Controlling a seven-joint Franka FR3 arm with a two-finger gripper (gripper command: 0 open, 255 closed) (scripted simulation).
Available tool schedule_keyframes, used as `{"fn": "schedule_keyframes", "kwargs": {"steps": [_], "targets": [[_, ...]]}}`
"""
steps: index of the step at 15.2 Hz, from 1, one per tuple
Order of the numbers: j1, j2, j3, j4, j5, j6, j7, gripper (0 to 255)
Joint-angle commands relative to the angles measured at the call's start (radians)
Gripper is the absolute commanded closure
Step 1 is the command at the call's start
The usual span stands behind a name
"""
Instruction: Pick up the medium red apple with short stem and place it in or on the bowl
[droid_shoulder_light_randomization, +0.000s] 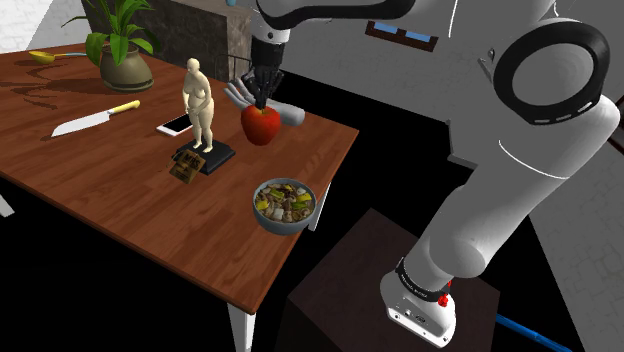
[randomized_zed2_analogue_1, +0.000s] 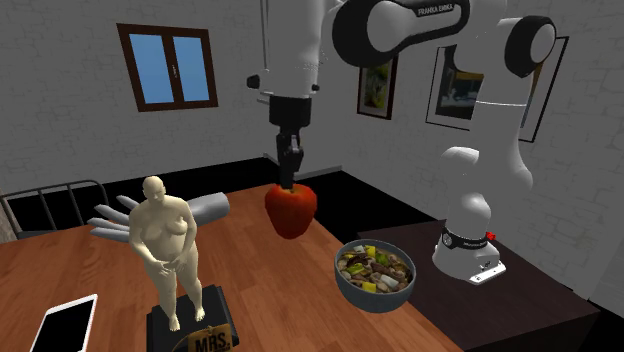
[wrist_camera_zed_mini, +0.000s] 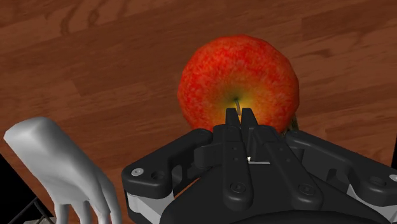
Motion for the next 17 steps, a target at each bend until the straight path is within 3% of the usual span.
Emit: {"fn": "schedule_keyframes", "kwargs": {"steps": [1,8,17], "targets": [[0.0,0.001,0.0,0.023,0.0,-0.022,0.001,255],[0.032,-0.23,0.034,-0.144,0.022,-0.083,0.06,255],[0.076,-0.472,0.082,-0.272,0.064,-0.194,0.141,255]]}}
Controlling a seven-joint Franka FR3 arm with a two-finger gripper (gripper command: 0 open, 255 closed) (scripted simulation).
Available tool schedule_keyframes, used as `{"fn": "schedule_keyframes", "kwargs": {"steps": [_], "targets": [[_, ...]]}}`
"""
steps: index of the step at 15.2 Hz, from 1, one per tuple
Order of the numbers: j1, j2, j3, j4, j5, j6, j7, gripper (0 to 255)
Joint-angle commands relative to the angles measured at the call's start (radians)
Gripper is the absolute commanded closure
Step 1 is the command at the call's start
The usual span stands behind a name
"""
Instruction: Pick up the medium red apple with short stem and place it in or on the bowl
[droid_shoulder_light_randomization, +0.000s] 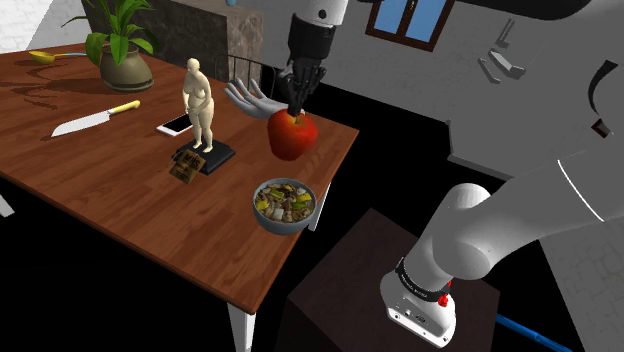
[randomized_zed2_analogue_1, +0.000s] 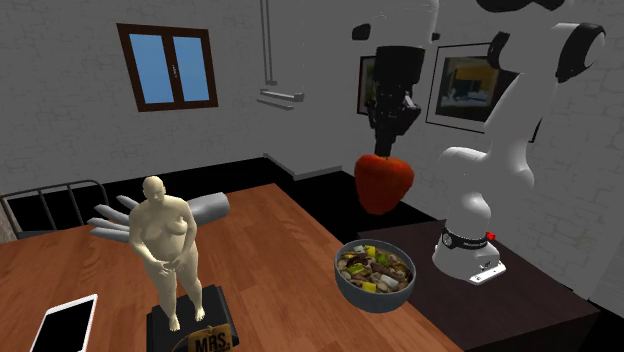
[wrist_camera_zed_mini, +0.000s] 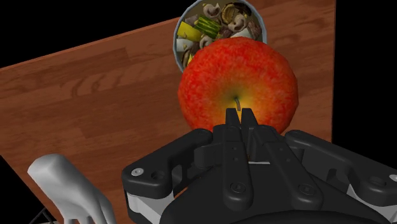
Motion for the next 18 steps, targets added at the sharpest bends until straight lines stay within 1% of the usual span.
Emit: {"fn": "schedule_keyframes", "kwargs": {"steps": [1,18], "targets": [[0.003,-0.026,0.001,-0.037,0.004,0.01,0.002,255],[0.01,-0.049,0.013,-0.284,0.017,0.235,-0.003,255]]}}
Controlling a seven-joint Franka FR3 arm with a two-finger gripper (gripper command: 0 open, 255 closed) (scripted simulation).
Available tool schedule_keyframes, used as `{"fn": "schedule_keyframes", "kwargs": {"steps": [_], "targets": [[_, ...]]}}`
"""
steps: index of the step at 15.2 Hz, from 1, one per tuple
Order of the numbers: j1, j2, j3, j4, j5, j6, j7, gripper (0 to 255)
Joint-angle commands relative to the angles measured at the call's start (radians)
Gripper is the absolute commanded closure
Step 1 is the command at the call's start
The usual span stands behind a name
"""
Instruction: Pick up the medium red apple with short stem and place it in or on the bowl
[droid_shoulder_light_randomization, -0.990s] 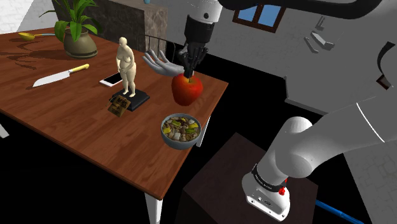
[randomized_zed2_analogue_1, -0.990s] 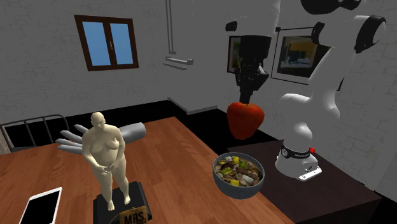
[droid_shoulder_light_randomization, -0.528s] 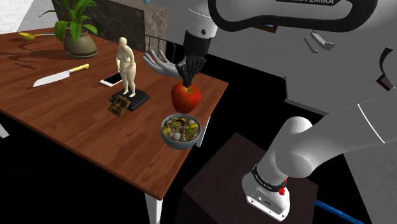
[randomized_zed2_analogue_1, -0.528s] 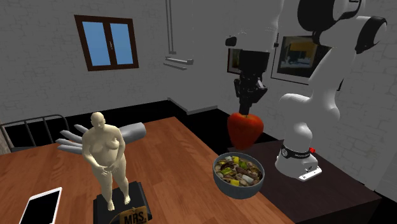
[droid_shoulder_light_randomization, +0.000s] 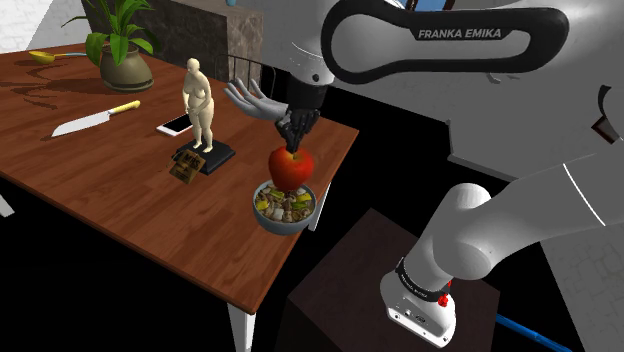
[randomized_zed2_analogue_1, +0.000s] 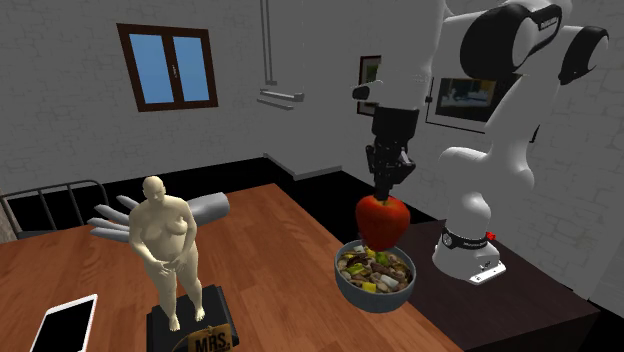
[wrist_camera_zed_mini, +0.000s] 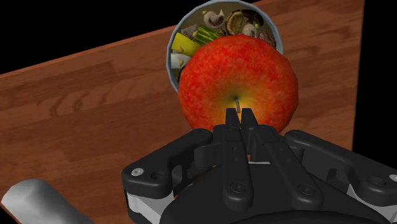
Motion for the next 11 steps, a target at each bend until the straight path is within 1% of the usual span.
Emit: {"fn": "schedule_keyframes", "kwargs": {"steps": [1,7,11], "targets": [[0.002,0.002,0.004,-0.024,0.002,0.027,0.002,255],[0.004,0.011,0.01,-0.098,0.006,0.109,0.002,255],[0.004,0.012,0.01,-0.102,0.007,0.115,0.002,255]]}}
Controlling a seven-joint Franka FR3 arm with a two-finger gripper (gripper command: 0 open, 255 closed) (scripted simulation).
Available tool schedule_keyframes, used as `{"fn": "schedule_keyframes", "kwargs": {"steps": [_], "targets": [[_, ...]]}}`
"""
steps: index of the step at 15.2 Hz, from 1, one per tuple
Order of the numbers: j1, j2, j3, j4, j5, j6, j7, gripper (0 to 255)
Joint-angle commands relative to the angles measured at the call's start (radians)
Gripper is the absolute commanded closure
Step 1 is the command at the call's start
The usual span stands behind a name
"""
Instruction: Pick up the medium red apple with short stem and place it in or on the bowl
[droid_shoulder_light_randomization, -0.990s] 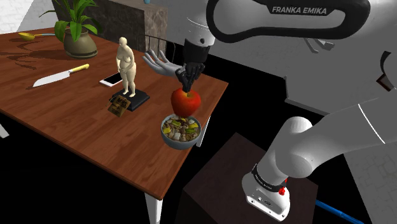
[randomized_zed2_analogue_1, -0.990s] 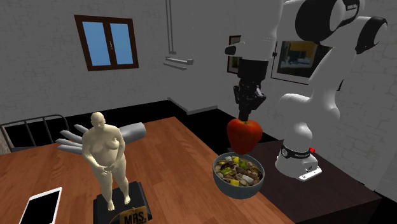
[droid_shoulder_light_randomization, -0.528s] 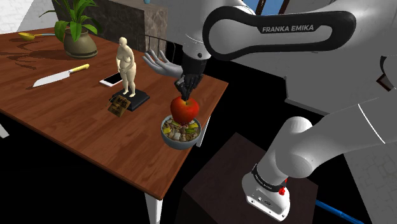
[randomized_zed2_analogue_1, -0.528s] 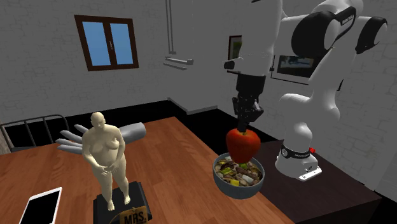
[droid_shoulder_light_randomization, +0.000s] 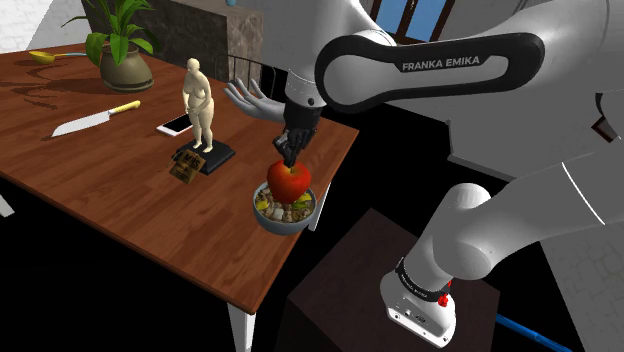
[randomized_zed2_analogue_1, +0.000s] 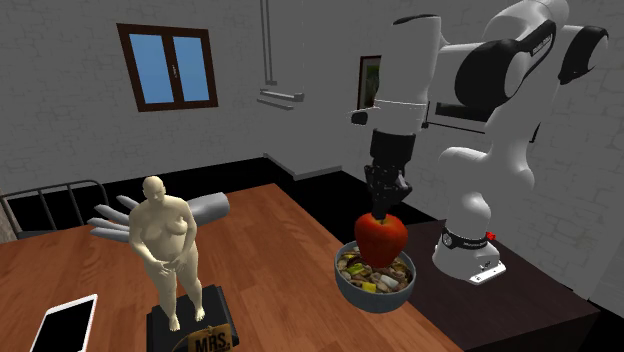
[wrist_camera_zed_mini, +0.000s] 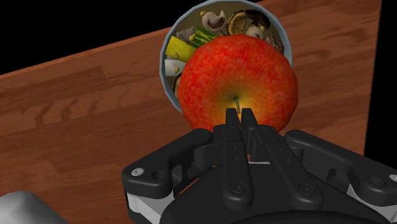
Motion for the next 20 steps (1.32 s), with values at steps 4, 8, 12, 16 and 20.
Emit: {"fn": "schedule_keyframes", "kwargs": {"steps": [4,8,12,16,20], "targets": [[0.0,0.001,0.0,-0.002,0.0,0.0,0.0,255],[0.0,0.001,0.0,-0.002,0.0,0.001,0.0,0],[-0.001,-0.016,-0.006,0.053,-0.003,-0.071,0.0,0],[-0.002,-0.025,-0.011,0.105,-0.005,-0.133,0.0,0],[-0.002,-0.025,-0.011,0.105,-0.005,-0.132,0.0,0]]}}
